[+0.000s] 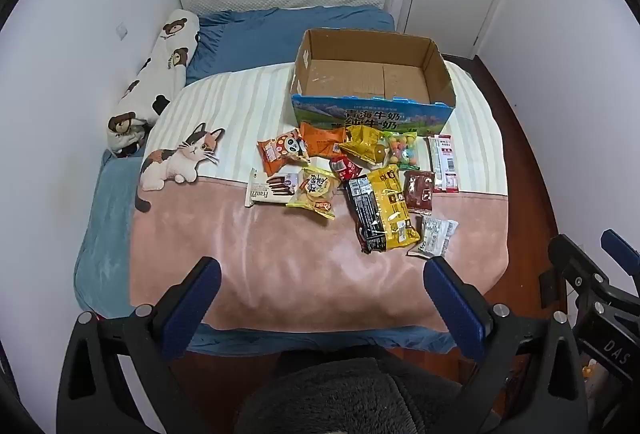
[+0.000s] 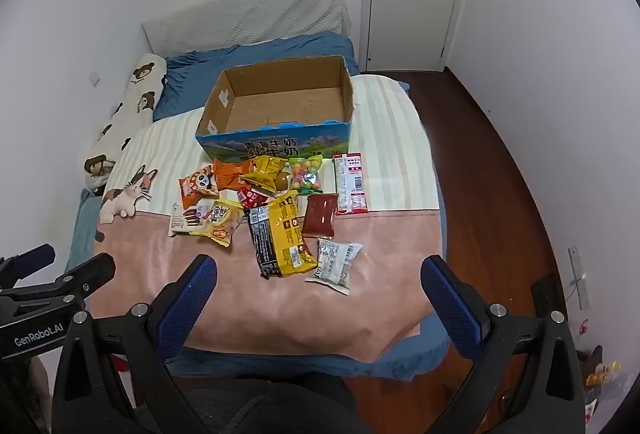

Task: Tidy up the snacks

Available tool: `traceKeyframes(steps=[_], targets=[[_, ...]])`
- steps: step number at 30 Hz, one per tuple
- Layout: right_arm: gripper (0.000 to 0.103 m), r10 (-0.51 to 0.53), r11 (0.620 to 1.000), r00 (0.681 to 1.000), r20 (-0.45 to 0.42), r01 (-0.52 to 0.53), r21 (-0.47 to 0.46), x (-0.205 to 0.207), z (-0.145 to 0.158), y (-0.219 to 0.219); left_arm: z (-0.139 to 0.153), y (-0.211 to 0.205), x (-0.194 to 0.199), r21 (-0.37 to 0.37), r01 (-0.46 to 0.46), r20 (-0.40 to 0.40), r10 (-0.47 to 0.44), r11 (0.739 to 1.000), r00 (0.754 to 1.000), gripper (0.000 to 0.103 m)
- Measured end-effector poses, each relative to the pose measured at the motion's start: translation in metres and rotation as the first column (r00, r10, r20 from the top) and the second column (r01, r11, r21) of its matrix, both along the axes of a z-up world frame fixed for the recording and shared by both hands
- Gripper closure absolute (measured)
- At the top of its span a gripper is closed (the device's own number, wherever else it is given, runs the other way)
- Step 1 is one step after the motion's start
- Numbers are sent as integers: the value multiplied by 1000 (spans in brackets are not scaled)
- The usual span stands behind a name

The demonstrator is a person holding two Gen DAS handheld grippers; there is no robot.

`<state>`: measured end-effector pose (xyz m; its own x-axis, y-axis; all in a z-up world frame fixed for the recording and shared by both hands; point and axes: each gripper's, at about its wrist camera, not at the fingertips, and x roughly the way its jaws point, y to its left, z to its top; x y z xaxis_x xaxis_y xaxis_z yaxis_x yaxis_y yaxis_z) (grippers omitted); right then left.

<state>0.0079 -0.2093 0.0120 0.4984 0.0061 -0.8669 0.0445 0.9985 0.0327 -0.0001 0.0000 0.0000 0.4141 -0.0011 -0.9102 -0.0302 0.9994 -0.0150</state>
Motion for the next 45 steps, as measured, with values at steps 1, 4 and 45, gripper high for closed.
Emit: traceKeyframes(steps=[1, 4, 45], targets=[[0, 1, 1000, 1000, -2, -1, 13, 0, 0, 0, 0, 0, 0, 2, 0, 1, 0, 1000, 1000, 0], [0, 7, 1000, 1000, 5, -7, 15, 0, 2, 0, 1, 1, -1, 3, -2, 1, 2, 1000, 1000, 0], [0, 6, 1000, 1000, 21, -6, 3, -8, 9, 2, 13, -6, -5, -6, -1, 7, 1, 1000, 1000, 0]])
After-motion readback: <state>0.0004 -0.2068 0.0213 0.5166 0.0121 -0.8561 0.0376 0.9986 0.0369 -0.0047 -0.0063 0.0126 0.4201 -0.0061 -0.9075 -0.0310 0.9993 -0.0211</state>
